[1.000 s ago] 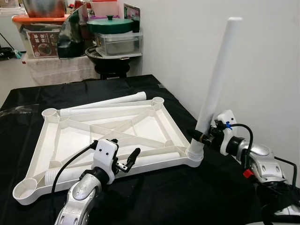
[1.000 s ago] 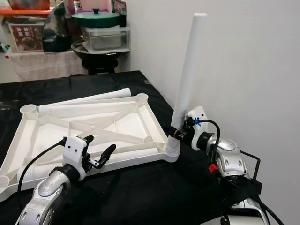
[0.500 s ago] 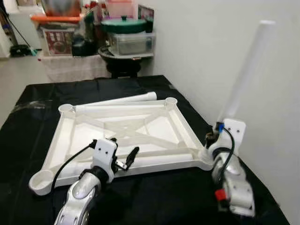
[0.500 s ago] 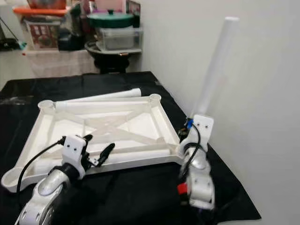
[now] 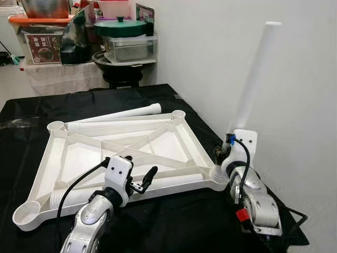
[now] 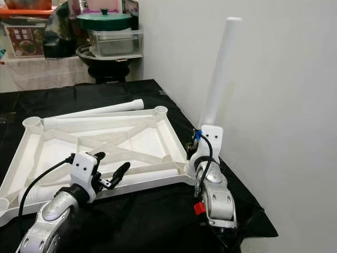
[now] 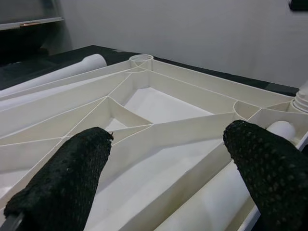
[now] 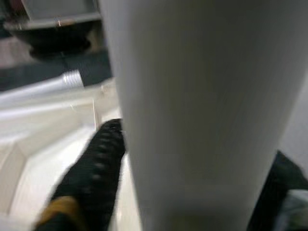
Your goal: Building children table
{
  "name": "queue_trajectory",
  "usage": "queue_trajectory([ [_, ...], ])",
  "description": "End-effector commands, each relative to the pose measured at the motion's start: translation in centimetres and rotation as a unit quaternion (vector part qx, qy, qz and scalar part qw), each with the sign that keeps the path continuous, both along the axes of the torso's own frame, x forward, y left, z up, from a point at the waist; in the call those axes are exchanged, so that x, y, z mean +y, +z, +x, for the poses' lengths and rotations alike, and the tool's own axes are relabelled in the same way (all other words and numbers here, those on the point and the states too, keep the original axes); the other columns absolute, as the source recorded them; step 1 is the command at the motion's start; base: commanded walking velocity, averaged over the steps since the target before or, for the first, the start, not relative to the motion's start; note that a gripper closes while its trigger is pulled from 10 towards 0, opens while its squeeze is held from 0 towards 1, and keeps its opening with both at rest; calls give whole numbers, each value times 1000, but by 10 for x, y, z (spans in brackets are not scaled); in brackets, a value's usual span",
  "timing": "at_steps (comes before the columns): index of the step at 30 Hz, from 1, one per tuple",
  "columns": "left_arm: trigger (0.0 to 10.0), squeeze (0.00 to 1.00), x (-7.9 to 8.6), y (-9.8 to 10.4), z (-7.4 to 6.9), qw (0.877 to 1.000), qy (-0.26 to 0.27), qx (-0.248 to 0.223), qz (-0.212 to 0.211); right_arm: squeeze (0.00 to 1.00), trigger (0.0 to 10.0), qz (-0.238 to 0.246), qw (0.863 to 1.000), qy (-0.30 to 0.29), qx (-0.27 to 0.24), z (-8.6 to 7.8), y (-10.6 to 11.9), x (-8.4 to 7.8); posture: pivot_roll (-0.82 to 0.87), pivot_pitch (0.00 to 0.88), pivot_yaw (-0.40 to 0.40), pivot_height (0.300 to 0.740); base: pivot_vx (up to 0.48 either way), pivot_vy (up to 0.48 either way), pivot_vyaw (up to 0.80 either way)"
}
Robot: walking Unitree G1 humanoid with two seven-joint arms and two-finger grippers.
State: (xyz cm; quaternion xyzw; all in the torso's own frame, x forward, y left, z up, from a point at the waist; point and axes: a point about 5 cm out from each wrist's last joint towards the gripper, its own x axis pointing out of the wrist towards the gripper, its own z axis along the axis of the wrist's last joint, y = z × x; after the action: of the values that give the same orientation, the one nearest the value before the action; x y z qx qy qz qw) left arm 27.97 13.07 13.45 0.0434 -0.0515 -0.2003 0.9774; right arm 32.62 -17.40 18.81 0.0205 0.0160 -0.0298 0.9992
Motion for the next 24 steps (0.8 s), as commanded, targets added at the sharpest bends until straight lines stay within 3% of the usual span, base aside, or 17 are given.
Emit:
queue_trajectory([
  [1, 10000, 0, 0, -5, 0, 1000, -1, 9, 5, 518, 10000, -12, 999, 47, -24, 1, 8, -3, 49, 0, -67, 740, 0, 0, 0],
  [2, 10000, 0, 0, -5, 0, 1000, 0, 9, 4, 0, 10000, -17, 994, 99, -33, 1, 10, -3, 47, 0, -65, 740, 0, 0, 0],
  [5, 10000, 0, 0, -5, 0, 1000, 0, 9, 3, 0, 10000, -41, 982, 179, -35, -1, 11, -8, 50, 0, -64, 740, 0, 0, 0],
  [7, 10000, 0, 0, -4, 0, 1000, -1, 7, 4, 0, 10000, -111, 961, 250, -34, -5, 15, -17, 52, 0, -67, 740, 0, 0, 0],
  [9, 10000, 0, 0, -4, 0, 1000, -1, 7, 4, 0, 10000, -134, 949, 284, -27, -6, 16, -20, 52, 0, -67, 740, 0, 0, 0],
  [11, 10000, 0, 1, -4, 1, 1000, 0, 6, 4, 0, 10000, -168, 922, 349, -20, -10, 15, -26, 48, 0, -65, 740, 0, 0, 0],
  [12, 10000, 0, 1, -4, 1, 1000, 0, 6, 4, 0, 10000, -168, 922, 349, -20, -10, 15, -26, 48, 0, -65, 740, 0, 0, 0],
  [14, 10000, 0, 1, -4, 2, 1000, 0, 5, 5, 0, 10000, -186, 909, 374, -5, -9, 13, -34, 53, 0, -69, 740, 0, 0, 0],
  [17, 10000, 0, 0, -4, 2, 1000, -1, 4, 5, 0, 10000, -178, 907, 382, 1, -5, 15, -41, 58, 0, -73, 740, 0, 0, 0],
  [18, 10000, 0, 0, -3, 2, 1000, -1, 4, 5, 0, 7725, -163, 903, 398, -8, -3, 19, -38, 55, 0, -72, 740, 0, 0, 0],
  [19, 10000, 0, 0, -3, 2, 1000, -1, 3, 5, 0, 7725, -152, 899, 410, -17, -3, 22, -35, 57, 0, -73, 740, 0, 0, 0],
  [20, 10000, 0, -1, -4, 2, 1000, -1, 3, 5, 0, 3412, -144, 899, 413, -20, -1, 22, -32, 59, 0, -74, 740, 0, 0, 0],
  [21, 10000, 0, -1, -4, 2, 1000, -1, 3, 5, 0, 3412, -144, 899, 413, -20, -1, 22, -32, 59, 0, -74, 740, 0, 0, 0],
  [22, 10000, 0, -2, -4, 1, 1000, -2, 4, 5, 0, 0, -138, 900, 413, -23, 1, 21, -31, 63, 0, -73, 740, 0, 0, 0],
  [24, 10000, 0, -2, -4, 1, 1000, -2, 4, 5, 0, 0, -136, 899, 415, -25, 2, 20, -32, 63, 0, -73, 740, 0, 0, 0],
])
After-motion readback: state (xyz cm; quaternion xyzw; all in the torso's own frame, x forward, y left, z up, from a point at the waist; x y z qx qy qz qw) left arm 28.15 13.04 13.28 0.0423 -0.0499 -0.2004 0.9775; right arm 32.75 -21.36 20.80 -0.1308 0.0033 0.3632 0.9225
